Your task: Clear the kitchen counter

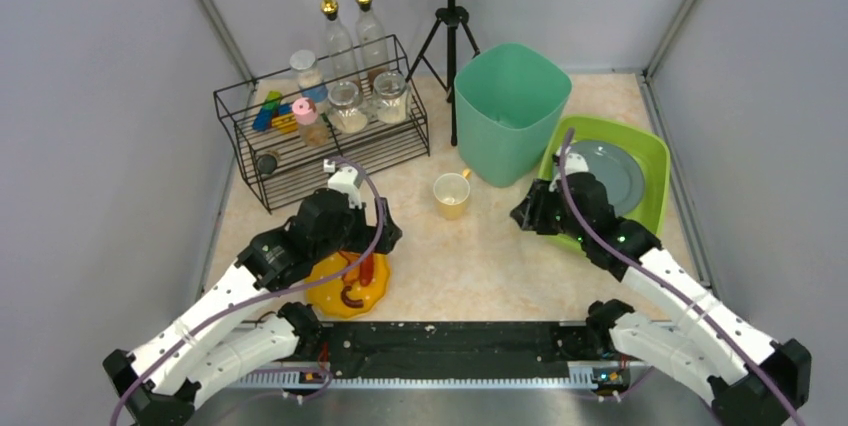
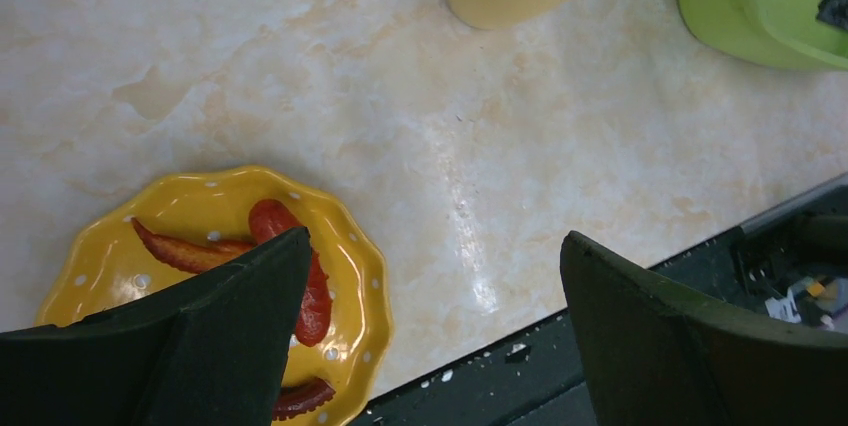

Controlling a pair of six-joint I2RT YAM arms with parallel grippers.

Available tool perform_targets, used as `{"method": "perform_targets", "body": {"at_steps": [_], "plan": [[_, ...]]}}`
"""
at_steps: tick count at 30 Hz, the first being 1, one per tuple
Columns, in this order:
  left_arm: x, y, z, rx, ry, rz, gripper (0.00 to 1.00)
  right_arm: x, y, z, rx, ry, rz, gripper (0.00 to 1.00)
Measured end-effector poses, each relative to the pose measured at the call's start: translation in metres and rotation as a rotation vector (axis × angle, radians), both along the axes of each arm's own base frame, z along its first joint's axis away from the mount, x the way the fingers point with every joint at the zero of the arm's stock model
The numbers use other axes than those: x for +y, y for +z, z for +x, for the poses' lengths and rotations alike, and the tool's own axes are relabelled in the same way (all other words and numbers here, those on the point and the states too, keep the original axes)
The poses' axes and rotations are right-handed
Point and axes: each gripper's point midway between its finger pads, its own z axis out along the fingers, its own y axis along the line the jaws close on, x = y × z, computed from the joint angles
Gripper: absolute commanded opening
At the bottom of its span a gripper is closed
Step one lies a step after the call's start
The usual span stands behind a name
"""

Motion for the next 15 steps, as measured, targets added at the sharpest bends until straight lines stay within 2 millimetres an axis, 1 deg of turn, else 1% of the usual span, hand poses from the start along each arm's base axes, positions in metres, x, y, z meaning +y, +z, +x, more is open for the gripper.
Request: {"method": "perform_targets", "body": {"at_steps": [4,5,9,12,15], "plan": [[0.009,-0.007,0.009,0.001,0.070,0.044,0.99,0.044,-0.011,-0.018,0.044,0.143,0.016,0.46],[0.011,-0.009,0.012,0.001,0.087,0.057,0.99,0.057,-0.017,-0.024,0.062,0.181,0.016,0.46],[0.022,-0.020,0.025,0.020,0.171,0.106,0.98,0.099,-0.038,-0.039,0.108,0.277,0.045,0.48],[0.037,-0.027,0.036,0.049,0.255,0.117,0.97,0.129,-0.059,-0.052,0.155,0.337,0.056,0.49],[0.062,-0.037,0.048,0.092,0.370,0.095,0.96,0.159,-0.077,-0.063,0.193,0.390,0.085,0.49]]}}
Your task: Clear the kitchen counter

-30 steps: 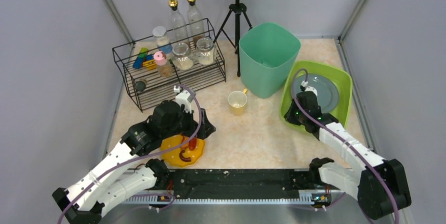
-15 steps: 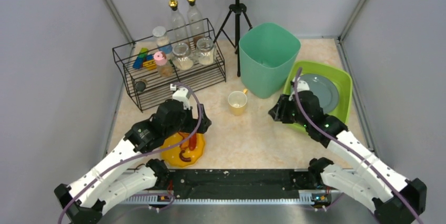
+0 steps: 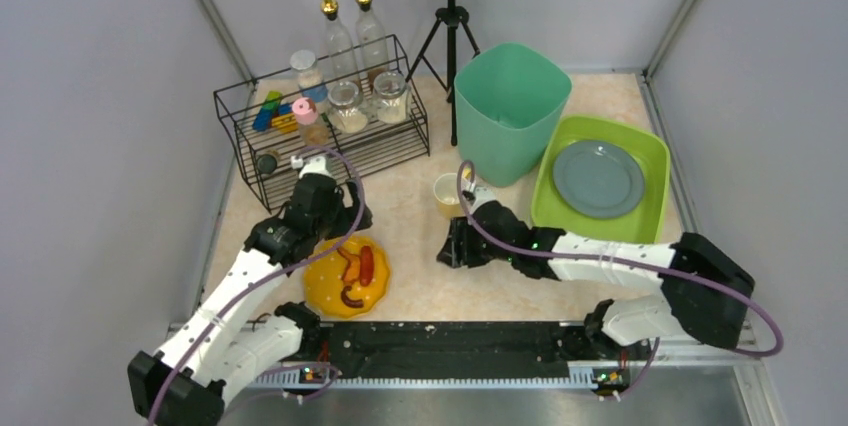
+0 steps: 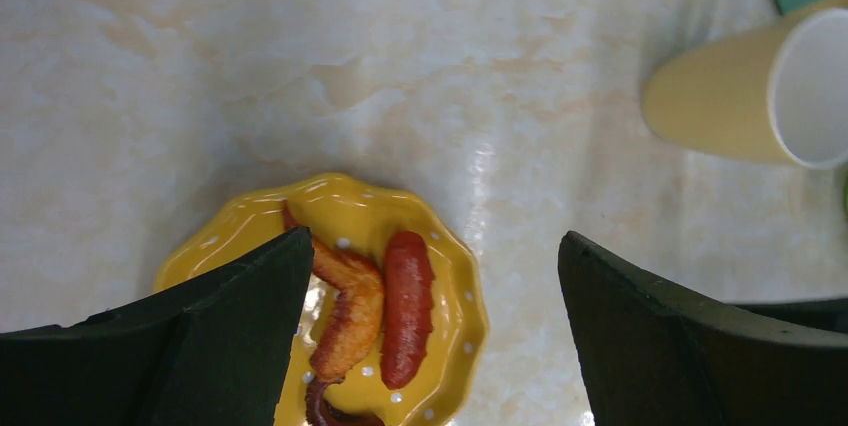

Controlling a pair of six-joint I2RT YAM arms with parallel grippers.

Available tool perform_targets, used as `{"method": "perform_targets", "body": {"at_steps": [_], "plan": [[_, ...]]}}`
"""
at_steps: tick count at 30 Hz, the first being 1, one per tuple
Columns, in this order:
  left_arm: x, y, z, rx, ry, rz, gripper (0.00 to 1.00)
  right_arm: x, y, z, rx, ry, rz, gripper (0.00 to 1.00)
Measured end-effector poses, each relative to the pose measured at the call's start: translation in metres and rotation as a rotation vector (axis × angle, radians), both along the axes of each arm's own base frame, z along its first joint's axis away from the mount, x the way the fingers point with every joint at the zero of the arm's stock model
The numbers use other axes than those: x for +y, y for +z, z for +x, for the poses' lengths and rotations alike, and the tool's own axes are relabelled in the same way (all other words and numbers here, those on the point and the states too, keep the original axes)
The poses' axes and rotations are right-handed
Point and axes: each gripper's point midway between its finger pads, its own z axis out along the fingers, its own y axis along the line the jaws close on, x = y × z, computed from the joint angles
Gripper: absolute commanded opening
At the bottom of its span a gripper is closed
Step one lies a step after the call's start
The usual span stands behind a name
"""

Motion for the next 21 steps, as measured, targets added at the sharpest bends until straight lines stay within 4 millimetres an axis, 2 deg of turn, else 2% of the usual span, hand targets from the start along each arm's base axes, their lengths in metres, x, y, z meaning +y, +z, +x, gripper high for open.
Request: {"method": "perform_targets", "body": {"at_steps": [3,11,17,21], "plan": [[0.025,-0.016,0.003,0.045,0.116,-0.016,0.95,0.026,-0.007,-0.006,0.032,0.030,0.063,0.49],[0.054,-0.043,-0.011,0.154,0.331,-0.044,0.92,0.080,-0.024,-0.017,0.109,0.088,0.194,0.49],[0.077,-0.068,-0.030,0.279,0.538,-0.007,0.90,0.109,-0.036,-0.021,0.159,0.124,0.254,0.49],[0.092,-0.070,-0.039,0.283,0.646,0.011,0.91,0.124,-0.038,-0.026,0.175,0.156,0.278,0.49]]}}
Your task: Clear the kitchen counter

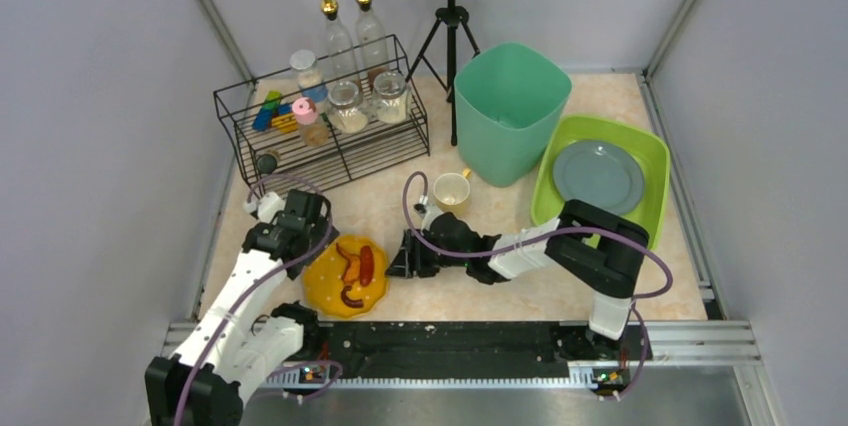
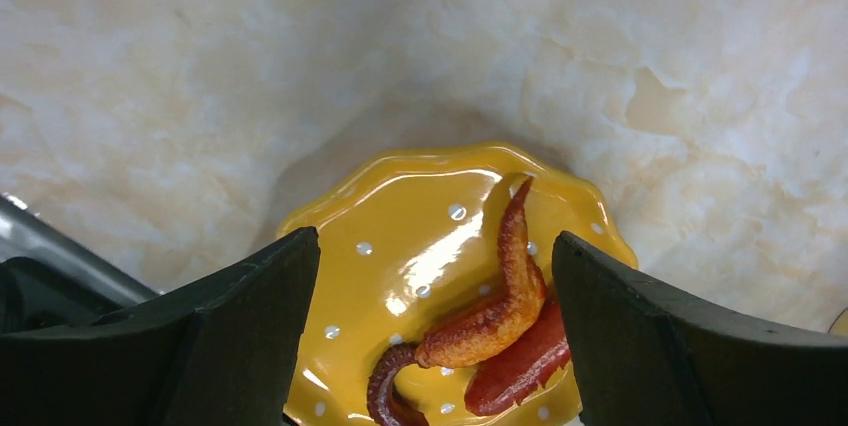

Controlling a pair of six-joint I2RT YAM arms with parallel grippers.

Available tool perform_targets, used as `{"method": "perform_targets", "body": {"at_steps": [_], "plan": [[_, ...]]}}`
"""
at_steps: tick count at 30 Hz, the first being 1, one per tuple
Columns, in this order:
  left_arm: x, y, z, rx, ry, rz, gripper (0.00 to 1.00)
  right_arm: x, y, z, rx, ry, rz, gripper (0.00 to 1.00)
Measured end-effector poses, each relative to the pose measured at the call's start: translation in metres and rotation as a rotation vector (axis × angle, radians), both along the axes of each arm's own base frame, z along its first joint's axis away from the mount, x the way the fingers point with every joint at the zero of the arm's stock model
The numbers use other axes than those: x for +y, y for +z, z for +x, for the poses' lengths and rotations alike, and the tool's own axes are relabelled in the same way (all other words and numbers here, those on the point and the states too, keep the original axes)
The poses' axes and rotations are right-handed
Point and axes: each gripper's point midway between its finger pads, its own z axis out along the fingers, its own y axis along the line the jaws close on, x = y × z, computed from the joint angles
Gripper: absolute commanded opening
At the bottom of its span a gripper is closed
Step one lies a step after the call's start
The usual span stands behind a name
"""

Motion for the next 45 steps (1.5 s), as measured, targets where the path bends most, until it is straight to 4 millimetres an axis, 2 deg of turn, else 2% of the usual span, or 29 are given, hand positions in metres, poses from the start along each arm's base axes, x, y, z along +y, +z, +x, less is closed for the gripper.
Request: {"method": "perform_targets", "body": {"at_steps": [5,12,23,32,39,45], "plan": [[0.021,0.008,-0.013,-0.035,0.139,0.044,0.91,0.014,0.001,-0.005,0.004,0.031,0.026,0.48],[0.037,0.003,-0.030,0.001,0.283,0.070,0.89,0.020,-0.003,-0.012,0.014,0.063,0.036,0.48],[0.055,-0.033,-0.043,0.114,0.424,0.054,0.87,0.024,-0.007,-0.020,0.026,0.104,0.048,0.48],[0.056,-0.054,-0.034,0.095,0.448,0.013,0.84,0.028,-0.010,-0.024,0.037,0.134,0.066,0.48],[0.038,-0.056,-0.014,0.051,0.398,-0.094,0.82,0.027,-0.010,-0.024,0.038,0.130,0.069,0.48],[0.032,-0.057,-0.011,0.057,0.366,-0.124,0.80,0.023,-0.012,-0.026,0.051,0.117,0.075,0.48]]}}
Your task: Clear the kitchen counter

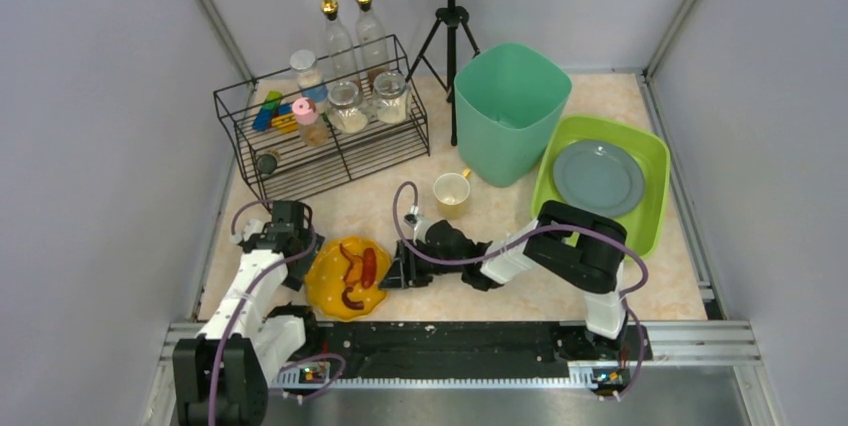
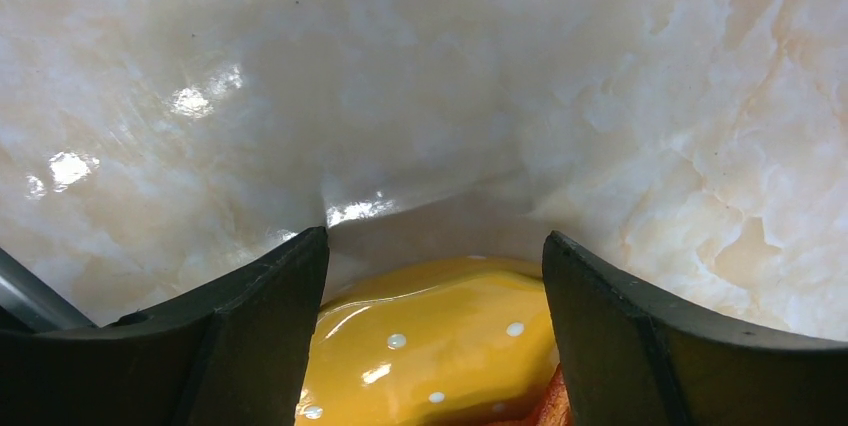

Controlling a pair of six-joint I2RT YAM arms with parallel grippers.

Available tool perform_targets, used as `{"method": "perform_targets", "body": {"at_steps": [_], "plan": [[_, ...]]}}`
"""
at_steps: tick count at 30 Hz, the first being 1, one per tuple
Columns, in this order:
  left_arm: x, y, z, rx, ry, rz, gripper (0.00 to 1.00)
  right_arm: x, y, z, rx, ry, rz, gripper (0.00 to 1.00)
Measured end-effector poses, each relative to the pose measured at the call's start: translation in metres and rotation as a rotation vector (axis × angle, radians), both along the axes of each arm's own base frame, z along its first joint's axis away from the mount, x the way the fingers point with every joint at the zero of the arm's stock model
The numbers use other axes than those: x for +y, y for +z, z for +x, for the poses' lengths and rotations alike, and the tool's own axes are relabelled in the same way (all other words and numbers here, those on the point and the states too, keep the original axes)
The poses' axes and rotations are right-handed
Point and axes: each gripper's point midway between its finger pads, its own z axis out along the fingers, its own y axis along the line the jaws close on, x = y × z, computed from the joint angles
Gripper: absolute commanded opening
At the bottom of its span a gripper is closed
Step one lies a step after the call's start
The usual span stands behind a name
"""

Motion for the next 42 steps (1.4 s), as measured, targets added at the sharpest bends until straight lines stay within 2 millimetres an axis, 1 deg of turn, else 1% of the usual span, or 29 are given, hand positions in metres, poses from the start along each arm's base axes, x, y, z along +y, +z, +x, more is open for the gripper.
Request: {"method": "perform_targets", "body": {"at_steps": [8,14,23,28,32,37,42], "plan": [[-0.014,-0.001,0.001,-0.018,-0.049,-0.063,0.75,-0.013,-0.001,0.000,0.004,-0.049,-0.022,0.48],[-0.033,0.000,0.008,-0.035,-0.125,-0.112,0.74,-0.029,-0.001,0.006,0.011,-0.138,-0.052,0.49],[-0.084,0.002,0.027,-0.069,-0.254,-0.199,0.74,-0.067,-0.003,0.012,0.020,-0.288,-0.109,0.48],[-0.106,0.002,0.035,-0.075,-0.314,-0.215,0.74,-0.084,-0.004,0.017,0.016,-0.361,-0.149,0.45],[-0.128,0.001,0.040,-0.083,-0.360,-0.257,0.74,-0.104,-0.006,0.022,0.007,-0.436,-0.178,0.45],[-0.159,0.004,0.044,-0.107,-0.414,-0.335,0.73,-0.131,-0.006,0.026,-0.016,-0.512,-0.235,0.44],[-0.184,0.005,0.045,-0.122,-0.455,-0.387,0.73,-0.155,-0.008,0.028,-0.042,-0.564,-0.304,0.37]]}}
